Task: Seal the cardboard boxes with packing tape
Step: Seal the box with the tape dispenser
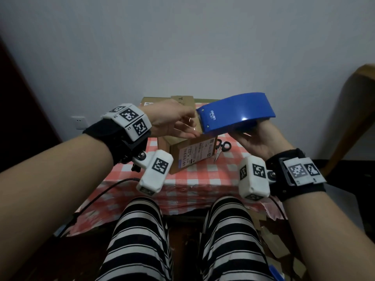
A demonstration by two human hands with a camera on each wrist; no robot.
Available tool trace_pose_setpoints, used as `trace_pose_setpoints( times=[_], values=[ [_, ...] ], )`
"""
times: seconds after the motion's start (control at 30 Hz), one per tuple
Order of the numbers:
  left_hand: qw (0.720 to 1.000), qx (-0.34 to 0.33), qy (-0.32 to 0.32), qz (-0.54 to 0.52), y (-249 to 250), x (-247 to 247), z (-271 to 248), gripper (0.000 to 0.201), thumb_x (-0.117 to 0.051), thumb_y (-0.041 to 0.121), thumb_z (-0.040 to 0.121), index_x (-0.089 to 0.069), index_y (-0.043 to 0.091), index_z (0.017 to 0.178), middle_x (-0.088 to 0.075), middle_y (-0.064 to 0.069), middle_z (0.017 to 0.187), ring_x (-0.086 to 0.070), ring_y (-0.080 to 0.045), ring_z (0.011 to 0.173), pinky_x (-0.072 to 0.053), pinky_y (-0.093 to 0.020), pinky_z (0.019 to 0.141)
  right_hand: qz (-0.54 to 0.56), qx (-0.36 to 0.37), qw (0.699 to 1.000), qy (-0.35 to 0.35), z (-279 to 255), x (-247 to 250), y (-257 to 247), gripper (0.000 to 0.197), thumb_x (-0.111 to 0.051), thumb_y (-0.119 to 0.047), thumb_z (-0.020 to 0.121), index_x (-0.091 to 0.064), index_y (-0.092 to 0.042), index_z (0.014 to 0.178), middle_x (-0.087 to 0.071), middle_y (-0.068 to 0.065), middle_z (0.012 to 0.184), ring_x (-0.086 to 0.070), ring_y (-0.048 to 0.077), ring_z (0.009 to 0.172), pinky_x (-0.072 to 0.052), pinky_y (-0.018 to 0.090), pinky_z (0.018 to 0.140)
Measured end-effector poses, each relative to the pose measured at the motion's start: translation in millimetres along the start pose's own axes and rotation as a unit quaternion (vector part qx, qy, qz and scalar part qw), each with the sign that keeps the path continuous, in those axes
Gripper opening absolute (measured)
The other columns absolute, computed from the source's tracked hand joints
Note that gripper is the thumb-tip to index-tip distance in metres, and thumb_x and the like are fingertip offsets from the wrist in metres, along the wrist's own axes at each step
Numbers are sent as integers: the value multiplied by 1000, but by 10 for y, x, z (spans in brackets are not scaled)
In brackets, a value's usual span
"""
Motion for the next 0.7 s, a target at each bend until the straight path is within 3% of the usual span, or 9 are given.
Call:
trace_pose_setpoints(
  times=[0.07,0.13,0.2,0.33,0.43,0.5,0.6,0.7],
  values=[
    [1000,0,8,12,-36,4,16,13,-48,2,95,-54,2,84,-61,-16,88,-70,-21,71,-60,-29,69,55,-28,998,8,-20,-54,-29,25,-60,-9,94,-56,-5,119,-65,19,112,-67,31,103,-62,36,69],
    [1000,-5,17,8,-56,25,36,13,-50,2,95,-55,3,83,-59,-15,91,-70,-22,74,-60,-29,69,72,-63,995,26,-41,-103,-41,18,-59,-5,94,-55,-3,112,-67,19,104,-69,27,95,-62,31,65],
    [1000,-14,13,-9,-37,32,39,11,-50,1,93,-53,2,83,-60,-14,91,-70,-23,77,-61,-30,70,90,-95,991,19,-50,-142,-33,18,-57,-3,95,-54,-2,113,-67,21,102,-69,26,92,-62,32,64],
    [998,-46,11,-28,44,13,27,15,-52,-1,92,-49,5,79,-67,-7,69,-69,-18,66,-61,-32,70,204,-96,972,-74,-131,-258,-62,38,-55,-5,89,-52,-6,128,-59,25,125,-63,39,112,-54,56,89],
    [996,-75,41,-37,93,15,39,19,-54,1,94,-46,7,78,-68,-12,77,-70,-21,70,-61,-30,67,282,-65,946,-144,-194,-318,-68,52,-49,-4,77,-50,-6,130,-57,27,129,-58,45,117,-46,62,98],
    [994,-83,57,-53,117,36,45,21,-56,1,93,-44,7,77,-66,-16,83,-70,-24,70,-60,-29,62,323,-66,931,-155,-188,-329,-53,53,-46,-8,78,-49,-6,131,-58,27,126,-58,46,116,-44,62,100],
    [993,-87,73,-34,109,45,42,23,-56,1,93,-41,9,77,-62,-15,80,-69,-21,61,-57,-24,53,305,-73,938,-149,-156,-371,-15,62,-64,-31,82,-46,-10,138,-59,22,131,-60,41,117,-45,57,101],
    [991,-107,86,5,61,31,53,27,-52,-2,94,-40,10,74,-56,-12,78,-65,-18,62,-57,-24,54,244,-62,959,-133,-144,-473,37,87,-80,-46,66,-46,-15,140,-56,15,138,-57,33,122,-42,52,104]
  ],
)
Point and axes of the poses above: each hand's wrist, its own z-axis towards the middle knuckle, its own x-axis out of the back of the hand, y = z × x, the point moved 1 cm from there along z, towards the middle knuckle
